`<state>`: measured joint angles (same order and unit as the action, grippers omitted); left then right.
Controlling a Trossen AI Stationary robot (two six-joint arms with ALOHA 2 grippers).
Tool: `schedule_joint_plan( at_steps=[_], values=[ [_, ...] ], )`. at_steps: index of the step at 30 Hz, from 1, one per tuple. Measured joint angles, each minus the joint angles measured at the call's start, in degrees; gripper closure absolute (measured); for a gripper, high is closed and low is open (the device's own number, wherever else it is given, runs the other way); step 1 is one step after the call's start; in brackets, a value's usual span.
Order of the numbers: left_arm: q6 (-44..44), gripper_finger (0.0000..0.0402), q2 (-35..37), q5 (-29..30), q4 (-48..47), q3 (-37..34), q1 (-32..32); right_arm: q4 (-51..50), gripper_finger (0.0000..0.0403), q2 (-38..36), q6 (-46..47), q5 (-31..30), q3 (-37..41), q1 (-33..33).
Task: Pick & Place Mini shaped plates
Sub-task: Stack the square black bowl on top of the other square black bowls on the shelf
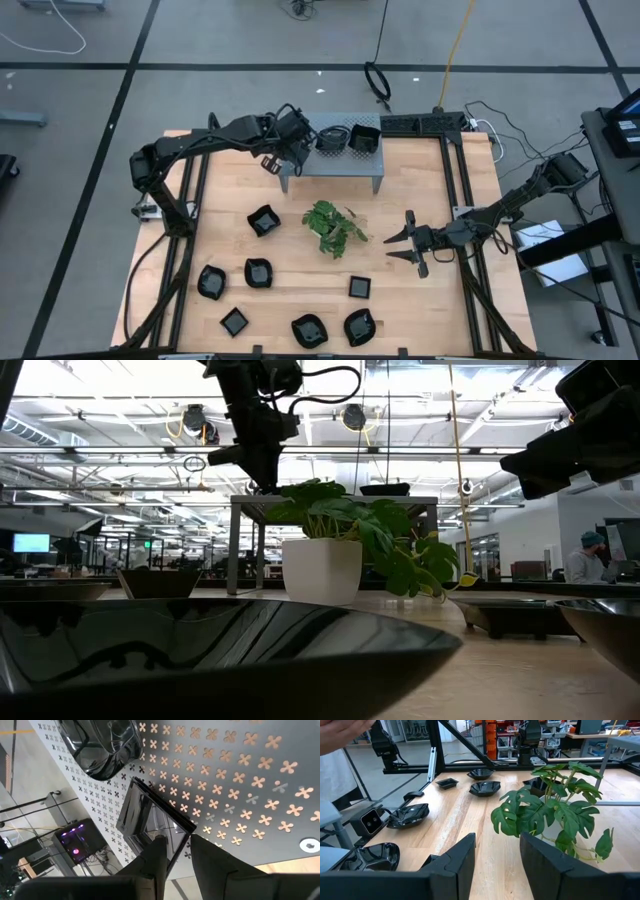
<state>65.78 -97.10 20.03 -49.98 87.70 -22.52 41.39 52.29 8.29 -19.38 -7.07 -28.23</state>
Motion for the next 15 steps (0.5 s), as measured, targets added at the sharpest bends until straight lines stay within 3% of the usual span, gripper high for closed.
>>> schedule_joint_plan(
  at_steps=[7,15],
  values=[
    [-3.37,0.0309,0.0,5.25,0.16,0.0,1.46,-0.01,0.0261,-0.01,0.0,0.0,0.0,0.0],
    [-2.5,0.0309,0.0,5.54,0.05,0.0,1.66,0.0,0.0261,0.0,0.0,0.0,0.0,0.0]
  ],
)
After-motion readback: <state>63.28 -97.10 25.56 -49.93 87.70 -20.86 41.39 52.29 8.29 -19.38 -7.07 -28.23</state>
